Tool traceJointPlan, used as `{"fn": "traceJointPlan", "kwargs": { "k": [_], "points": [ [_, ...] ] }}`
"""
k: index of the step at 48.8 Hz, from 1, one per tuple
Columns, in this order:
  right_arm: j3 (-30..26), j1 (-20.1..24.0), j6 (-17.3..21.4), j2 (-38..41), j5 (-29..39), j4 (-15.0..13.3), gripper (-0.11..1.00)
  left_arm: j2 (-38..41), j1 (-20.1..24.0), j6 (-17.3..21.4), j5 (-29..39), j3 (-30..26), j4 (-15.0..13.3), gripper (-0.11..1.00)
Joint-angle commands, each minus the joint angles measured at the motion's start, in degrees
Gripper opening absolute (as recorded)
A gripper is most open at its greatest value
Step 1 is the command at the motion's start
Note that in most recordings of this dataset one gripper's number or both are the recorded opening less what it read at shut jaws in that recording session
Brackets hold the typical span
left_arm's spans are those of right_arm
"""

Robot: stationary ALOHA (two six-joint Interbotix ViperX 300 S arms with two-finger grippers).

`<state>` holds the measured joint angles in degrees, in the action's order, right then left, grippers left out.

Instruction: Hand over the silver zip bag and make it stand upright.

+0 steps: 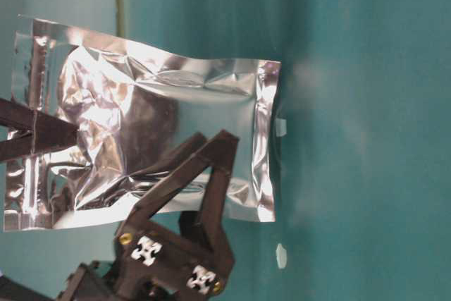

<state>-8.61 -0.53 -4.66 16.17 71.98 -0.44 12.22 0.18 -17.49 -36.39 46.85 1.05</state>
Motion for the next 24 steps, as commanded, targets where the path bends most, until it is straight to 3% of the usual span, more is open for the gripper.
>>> {"fn": "traceJointPlan", "kwargs": {
  "k": [1, 24],
  "points": [
    [-0.8, 0.2, 0.1, -0.8, -0.2, -0.1, 0.04, 0.2, -0.1, 0.1, -1.0, -0.7, 0.1, 0.94],
    [-0.7, 0.2, 0.4, -0.6, -1.4, -0.1, 0.04, 3.4, -0.4, 0.2, -10.9, 1.1, 0.1, 0.94]
  ]
}}
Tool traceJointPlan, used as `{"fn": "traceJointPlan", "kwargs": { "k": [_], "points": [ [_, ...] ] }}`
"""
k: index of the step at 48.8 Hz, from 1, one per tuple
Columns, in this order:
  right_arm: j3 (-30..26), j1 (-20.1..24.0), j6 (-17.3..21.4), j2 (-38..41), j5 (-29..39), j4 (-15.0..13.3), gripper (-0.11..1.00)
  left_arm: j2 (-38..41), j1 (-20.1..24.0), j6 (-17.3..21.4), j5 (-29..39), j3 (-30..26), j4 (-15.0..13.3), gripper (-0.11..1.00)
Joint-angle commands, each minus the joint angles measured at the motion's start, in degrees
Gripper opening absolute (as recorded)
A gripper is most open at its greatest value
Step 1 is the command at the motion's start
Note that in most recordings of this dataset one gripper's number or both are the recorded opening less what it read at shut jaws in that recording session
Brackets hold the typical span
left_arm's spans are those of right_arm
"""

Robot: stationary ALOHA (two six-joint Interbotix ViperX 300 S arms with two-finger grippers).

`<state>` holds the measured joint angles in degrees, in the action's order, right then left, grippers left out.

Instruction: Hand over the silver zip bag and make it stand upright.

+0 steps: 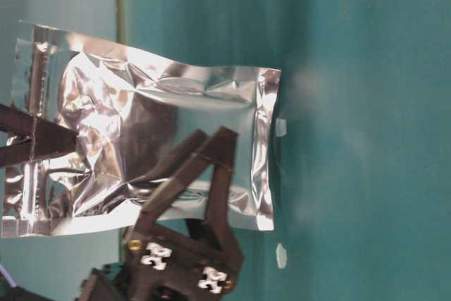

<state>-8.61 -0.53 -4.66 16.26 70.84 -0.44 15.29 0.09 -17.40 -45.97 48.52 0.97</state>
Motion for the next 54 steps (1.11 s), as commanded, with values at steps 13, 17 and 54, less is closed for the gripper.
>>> {"fn": "traceJointPlan", "kwargs": {
  "k": [13, 17, 54],
  "points": [
    [0.4, -0.1, 0.7, -0.7, -1.1, -0.2, 0.04, 1.1, -0.2, 0.8, -4.0, -0.2, 0.2, 0.89],
    [0.6, -0.1, 0.7, -0.7, -1.3, -0.1, 0.04, 1.3, -0.2, 1.1, -4.0, 0.0, 0.2, 0.87],
    [1.7, 0.2, 0.4, -0.6, -1.1, -0.1, 0.04, 2.7, -0.4, 4.1, -3.0, -1.8, 0.2, 0.32]
  ]
}}
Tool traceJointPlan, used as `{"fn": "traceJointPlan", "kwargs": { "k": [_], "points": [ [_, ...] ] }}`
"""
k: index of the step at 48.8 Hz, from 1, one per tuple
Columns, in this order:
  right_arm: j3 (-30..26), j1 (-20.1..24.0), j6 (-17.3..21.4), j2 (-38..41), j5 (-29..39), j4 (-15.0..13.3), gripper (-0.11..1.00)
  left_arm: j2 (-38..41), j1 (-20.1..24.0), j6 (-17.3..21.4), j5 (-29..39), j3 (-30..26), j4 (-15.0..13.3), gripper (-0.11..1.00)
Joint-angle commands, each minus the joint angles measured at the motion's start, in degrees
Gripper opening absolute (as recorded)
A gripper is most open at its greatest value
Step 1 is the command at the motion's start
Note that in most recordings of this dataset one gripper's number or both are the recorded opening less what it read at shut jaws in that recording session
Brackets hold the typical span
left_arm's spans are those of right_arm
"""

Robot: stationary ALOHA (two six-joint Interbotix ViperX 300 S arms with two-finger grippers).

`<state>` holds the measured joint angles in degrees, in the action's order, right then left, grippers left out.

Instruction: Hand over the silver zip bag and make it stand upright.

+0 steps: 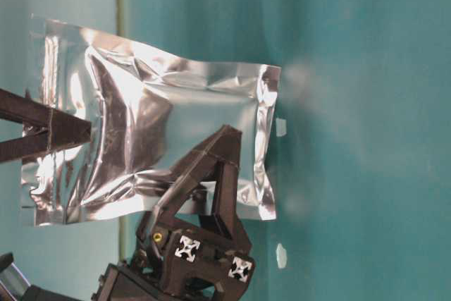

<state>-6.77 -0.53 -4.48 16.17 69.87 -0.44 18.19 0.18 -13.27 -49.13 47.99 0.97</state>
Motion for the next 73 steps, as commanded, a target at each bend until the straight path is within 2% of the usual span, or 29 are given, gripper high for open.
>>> {"fn": "traceJointPlan", "kwargs": {
  "k": [1, 24, 28, 31, 41, 45, 56, 73],
  "points": [
    [-0.2, 0.2, 0.2, -0.6, -0.3, -0.1, 0.04, -0.1, -0.4, 0.0, 0.4, -1.3, 0.2, 0.32],
    [0.7, 0.3, 0.1, -0.6, -0.4, 0.1, 0.04, 0.3, -0.4, 0.3, 1.5, -1.1, 0.2, 0.32],
    [0.7, 0.4, 0.2, -0.6, -0.3, 0.1, 0.09, 0.3, -0.4, 0.3, 1.5, -1.1, 0.2, 0.32],
    [0.6, 0.4, 0.3, -0.6, -0.2, 0.2, 0.19, 0.4, -0.4, 0.3, 1.2, -1.1, 0.2, 0.32],
    [0.4, 0.4, 0.8, -2.2, -0.5, 0.2, 0.75, 0.8, -0.4, 0.4, 1.1, -0.9, 0.2, 0.30],
    [0.4, 0.2, 0.9, -3.3, -1.2, 0.2, 0.90, 0.8, -0.4, 0.4, 1.1, -0.8, 0.2, 0.30],
    [2.1, -1.2, 4.0, -7.3, -1.7, 0.0, 0.89, 0.8, -0.5, 0.4, 1.0, -0.7, 0.2, 0.30],
    [10.5, -1.6, 5.2, -17.5, -5.3, -0.2, 0.89, 0.7, -0.7, 0.4, 0.9, -0.7, 0.2, 0.30]
  ]
}}
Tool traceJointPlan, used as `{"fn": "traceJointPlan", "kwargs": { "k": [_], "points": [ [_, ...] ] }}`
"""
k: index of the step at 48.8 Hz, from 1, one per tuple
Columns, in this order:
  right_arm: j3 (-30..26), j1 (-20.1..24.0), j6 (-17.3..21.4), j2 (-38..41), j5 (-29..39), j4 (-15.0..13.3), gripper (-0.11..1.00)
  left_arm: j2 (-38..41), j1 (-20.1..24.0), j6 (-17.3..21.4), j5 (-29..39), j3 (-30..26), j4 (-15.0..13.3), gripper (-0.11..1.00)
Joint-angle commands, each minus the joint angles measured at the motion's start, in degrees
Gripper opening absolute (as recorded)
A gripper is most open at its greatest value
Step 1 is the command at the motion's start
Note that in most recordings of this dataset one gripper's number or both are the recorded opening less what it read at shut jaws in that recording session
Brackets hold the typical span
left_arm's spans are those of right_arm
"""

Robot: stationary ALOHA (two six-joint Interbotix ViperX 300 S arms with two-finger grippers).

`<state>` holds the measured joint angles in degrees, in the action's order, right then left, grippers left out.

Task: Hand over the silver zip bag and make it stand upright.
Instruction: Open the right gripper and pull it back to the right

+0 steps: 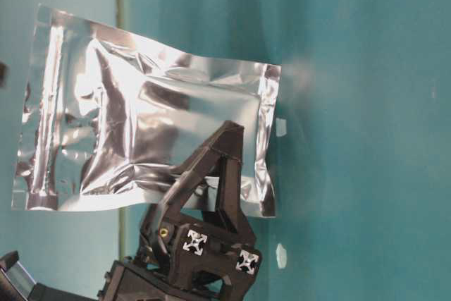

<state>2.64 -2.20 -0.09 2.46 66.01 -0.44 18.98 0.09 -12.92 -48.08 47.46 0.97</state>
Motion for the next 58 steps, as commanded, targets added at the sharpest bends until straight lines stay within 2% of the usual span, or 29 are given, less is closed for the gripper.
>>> {"fn": "traceJointPlan", "kwargs": {
  "k": [1, 13, 40, 58],
  "points": [
    [1.6, 0.1, 1.0, -4.3, -1.8, -0.1, 0.88, 0.0, -0.6, 0.1, -0.2, -0.2, 0.2, 0.30],
    [9.4, -0.4, 4.7, -12.1, -11.7, -0.1, 0.88, 0.0, -0.7, 0.1, 0.0, -0.2, 0.2, 0.30],
    [30.7, 0.4, 5.3, -29.6, -35.5, 0.0, 0.88, -0.1, -0.8, 0.1, 0.1, -0.3, 0.2, 0.30],
    [34.5, 0.4, 5.9, -32.4, -36.9, 0.3, 0.88, -0.1, -0.7, 0.0, 0.2, -0.4, 0.2, 0.30]
  ]
}}
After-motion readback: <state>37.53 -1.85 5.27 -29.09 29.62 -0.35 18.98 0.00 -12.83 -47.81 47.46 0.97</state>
